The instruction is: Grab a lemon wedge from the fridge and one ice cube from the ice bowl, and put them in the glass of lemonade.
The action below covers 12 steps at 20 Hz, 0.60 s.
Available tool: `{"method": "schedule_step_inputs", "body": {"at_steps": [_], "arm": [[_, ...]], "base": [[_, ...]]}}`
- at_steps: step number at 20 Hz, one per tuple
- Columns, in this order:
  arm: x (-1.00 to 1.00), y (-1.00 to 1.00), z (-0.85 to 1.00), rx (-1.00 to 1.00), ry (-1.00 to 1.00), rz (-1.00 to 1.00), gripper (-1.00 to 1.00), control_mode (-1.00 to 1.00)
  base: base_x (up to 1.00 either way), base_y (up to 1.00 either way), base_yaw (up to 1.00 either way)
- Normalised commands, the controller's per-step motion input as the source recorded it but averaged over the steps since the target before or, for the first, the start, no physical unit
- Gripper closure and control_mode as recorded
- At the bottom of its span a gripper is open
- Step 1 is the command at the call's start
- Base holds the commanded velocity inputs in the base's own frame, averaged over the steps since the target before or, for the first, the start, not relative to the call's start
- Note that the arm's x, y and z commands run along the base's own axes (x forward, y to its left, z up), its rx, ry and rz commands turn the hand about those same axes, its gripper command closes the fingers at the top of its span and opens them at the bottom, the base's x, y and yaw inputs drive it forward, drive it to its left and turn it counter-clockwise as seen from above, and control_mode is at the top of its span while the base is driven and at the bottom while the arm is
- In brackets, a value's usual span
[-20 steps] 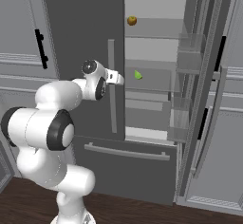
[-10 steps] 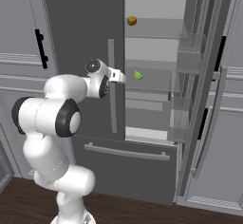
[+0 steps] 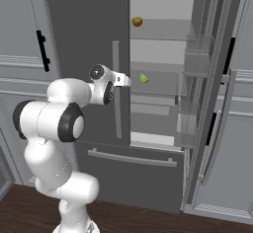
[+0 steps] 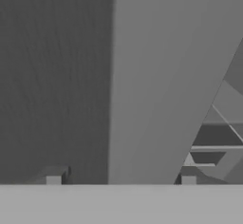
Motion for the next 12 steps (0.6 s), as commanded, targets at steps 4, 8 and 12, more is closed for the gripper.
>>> {"method": "schedule_step_inputs", "body": {"at_steps": [4,8,12], "arm": [[0.31,0.01,0.0,0.0,0.05,0.0,1.0,-1.0],[0.04,0.08,0.12,0.0,0.05,0.0,1.0,-1.0],[-0.24,0.19,0.31,0.0,0.05,0.0,1.0,-1.0]], "base": [[0.0,0.0,0.0],[0.0,0.0,0.0],[0.0,0.0,0.0]]}}
